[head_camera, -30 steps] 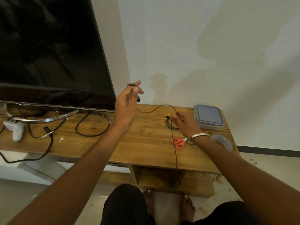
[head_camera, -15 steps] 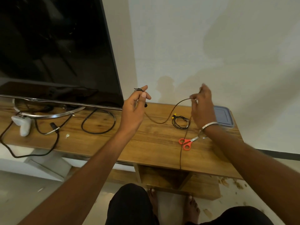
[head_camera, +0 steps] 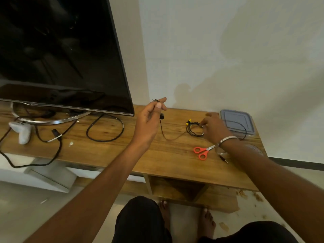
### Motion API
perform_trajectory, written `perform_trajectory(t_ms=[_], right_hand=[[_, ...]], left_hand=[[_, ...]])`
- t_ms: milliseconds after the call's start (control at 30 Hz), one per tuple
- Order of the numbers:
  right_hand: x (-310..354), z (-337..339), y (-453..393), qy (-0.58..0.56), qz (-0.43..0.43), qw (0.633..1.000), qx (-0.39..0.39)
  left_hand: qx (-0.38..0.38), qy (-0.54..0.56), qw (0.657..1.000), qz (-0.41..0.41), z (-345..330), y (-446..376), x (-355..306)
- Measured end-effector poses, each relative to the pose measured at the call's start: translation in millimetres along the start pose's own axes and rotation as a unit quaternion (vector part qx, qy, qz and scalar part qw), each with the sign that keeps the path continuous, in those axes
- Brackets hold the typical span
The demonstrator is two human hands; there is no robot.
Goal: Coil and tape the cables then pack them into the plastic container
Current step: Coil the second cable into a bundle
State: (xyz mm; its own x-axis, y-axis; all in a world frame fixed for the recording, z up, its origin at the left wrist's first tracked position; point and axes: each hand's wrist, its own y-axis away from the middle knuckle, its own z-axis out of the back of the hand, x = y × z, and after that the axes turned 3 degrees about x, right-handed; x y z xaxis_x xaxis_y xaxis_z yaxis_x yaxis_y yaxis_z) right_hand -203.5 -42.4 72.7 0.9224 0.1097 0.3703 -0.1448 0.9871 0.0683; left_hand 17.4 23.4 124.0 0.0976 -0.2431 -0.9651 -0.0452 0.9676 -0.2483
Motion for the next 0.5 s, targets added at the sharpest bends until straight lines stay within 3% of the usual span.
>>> perform_trajectory(t_ms=[67,167,267,500], right_hand=[[5.2,-12.0,9.1,0.037,-0.008,0.996,0.080],[18.7,-18.1,16.3,0.014,0.014,0.999,0.047],[35.0,-19.7,16.3,-0.146,0.073,0.987,0.009],[64.0,-29.1,36.2,-0.432,0.091,0.882,0.165]], left_hand=[[0.003,0.021,1.000,0.023,-3.9,2.2,2.8],[0.021,0.056,0.997,0.056,-10.4,5.1,5.4],[0.057,0.126,0.985,0.100,-17.4,9.7,3.0],[0.105,0.263,0.949,0.140,-21.8,8.9,1.2]])
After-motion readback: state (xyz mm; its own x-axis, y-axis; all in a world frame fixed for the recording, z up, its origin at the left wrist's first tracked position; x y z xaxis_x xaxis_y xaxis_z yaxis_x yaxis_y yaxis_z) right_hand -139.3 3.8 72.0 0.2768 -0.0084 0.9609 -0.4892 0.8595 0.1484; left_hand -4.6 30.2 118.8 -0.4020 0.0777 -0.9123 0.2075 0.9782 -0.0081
